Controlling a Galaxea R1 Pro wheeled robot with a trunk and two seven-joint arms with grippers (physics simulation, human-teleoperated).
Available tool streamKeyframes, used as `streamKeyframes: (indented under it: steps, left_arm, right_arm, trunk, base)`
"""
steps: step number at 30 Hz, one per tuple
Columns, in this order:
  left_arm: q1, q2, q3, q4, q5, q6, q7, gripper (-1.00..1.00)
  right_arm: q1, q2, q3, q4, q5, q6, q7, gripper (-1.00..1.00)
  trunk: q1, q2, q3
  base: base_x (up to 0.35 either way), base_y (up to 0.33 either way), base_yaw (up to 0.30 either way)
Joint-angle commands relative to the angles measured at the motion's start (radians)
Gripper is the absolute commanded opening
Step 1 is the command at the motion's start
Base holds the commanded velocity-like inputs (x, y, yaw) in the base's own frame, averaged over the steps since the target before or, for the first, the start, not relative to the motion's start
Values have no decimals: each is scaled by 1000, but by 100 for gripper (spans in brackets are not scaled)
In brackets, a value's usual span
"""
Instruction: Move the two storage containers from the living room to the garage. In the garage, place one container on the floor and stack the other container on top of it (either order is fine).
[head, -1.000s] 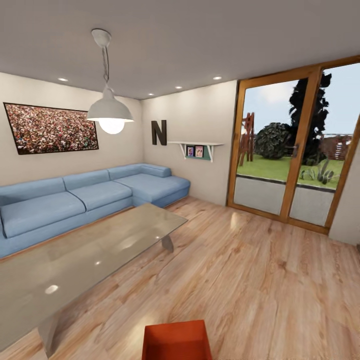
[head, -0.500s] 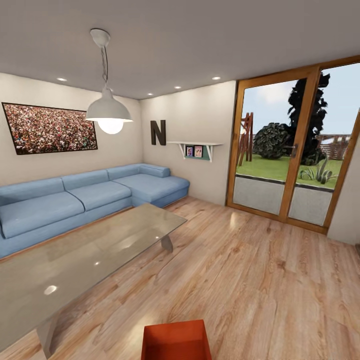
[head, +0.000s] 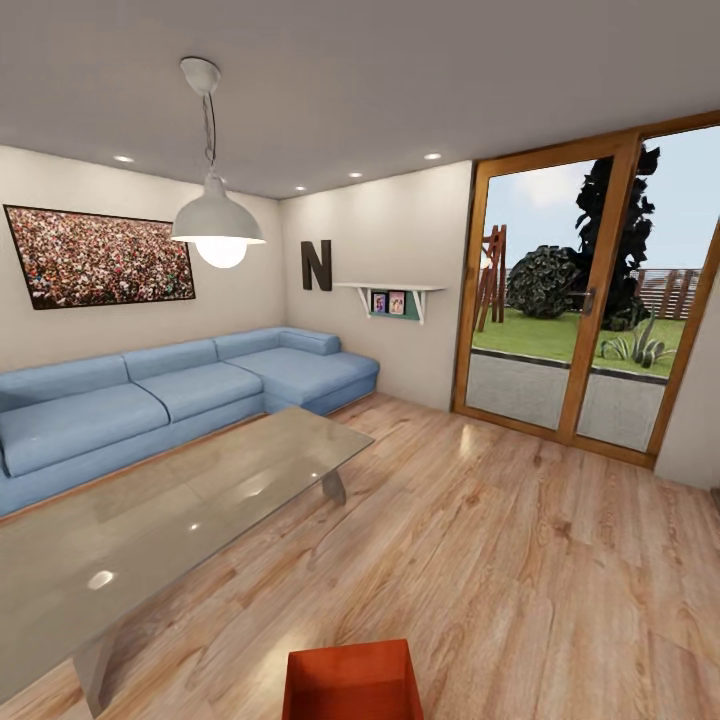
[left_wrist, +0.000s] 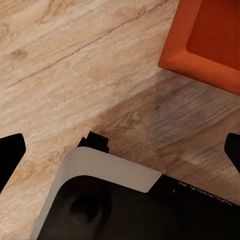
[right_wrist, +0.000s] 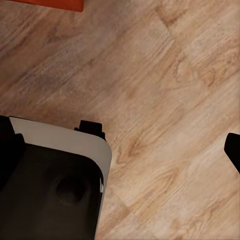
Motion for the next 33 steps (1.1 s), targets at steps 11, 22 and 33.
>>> streamKeyframes:
  steps: [11, 22, 33]
  left_arm:
    - [-1, 3, -3, -2, 8, -2, 3, 100]
    - [-1, 5, -4, -8, 5, -2, 3, 100]
    - [-1, 5, -5, -13, 5, -2, 3, 100]
  right_arm:
    - [-1, -1, 2, 2, -8, -4, -2, 100]
    - [-1, -1, 13, 2, 1, -6, 3, 100]
    - [-1, -2, 12, 2, 1, -4, 7, 100]
  trunk:
    - [0, -1, -9]
    - [0, -1, -27]
    - [0, -1, -45]
  base:
    - [0, 0, 0]
    - [0, 0, 0]
    - [0, 0, 0]
